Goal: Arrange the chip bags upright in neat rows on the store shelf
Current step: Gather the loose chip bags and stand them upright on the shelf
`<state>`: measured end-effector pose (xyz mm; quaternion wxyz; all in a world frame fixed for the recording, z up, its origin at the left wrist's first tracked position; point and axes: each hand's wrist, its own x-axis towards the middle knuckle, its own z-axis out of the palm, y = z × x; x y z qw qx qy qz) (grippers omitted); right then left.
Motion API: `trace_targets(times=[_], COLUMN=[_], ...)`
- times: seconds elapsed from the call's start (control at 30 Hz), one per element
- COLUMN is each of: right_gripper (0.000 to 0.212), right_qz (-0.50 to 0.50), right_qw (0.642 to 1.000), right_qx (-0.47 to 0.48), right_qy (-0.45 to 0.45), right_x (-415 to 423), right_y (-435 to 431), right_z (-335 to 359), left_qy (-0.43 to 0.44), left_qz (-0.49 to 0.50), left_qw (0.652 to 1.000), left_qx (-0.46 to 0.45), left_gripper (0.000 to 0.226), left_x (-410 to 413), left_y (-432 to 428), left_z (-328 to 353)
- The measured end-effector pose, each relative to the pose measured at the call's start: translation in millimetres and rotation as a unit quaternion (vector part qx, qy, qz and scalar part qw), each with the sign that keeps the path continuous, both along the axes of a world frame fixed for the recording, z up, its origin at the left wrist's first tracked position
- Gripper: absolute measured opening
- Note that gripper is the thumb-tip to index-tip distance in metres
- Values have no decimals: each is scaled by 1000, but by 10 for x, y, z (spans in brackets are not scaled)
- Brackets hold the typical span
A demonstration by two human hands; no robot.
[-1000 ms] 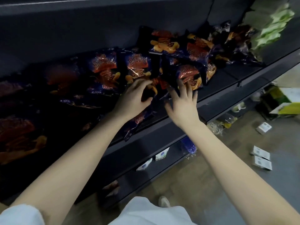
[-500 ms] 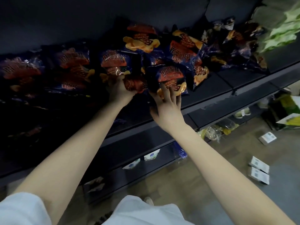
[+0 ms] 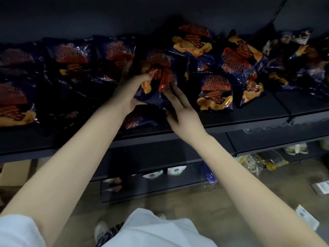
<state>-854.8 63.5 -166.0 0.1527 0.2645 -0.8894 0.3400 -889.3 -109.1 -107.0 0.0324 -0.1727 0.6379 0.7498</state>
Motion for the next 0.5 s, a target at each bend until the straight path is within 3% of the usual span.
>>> trace_targets(times=[0.1, 0.17, 0.27, 0.37, 0.5], right_gripper=[59, 58, 73, 90, 55], right_qz=[73, 76, 32, 47, 38], right_qw=[995, 981, 898, 832, 787], right_qx=[-56, -167, -369, -354, -393], right_qy=[-30, -69, -238, -425, -474], right_x=[33, 61, 60, -28, -51], right_y=[-154, -283, -512, -775, -1033], right_z=[93, 183, 385, 529, 599], left_qy=[67, 102, 126, 136, 129], left_qz=[47, 71, 88, 49, -28], left_qw=[997, 992, 988, 989, 991], left_qx=[16, 14, 8, -7, 1], left_gripper=[69, 77, 79, 81, 86], left_x=[151, 275, 460, 644, 770], left_y=[-212, -378, -592, -736, -1027], left_z=[104, 178, 234, 199, 159])
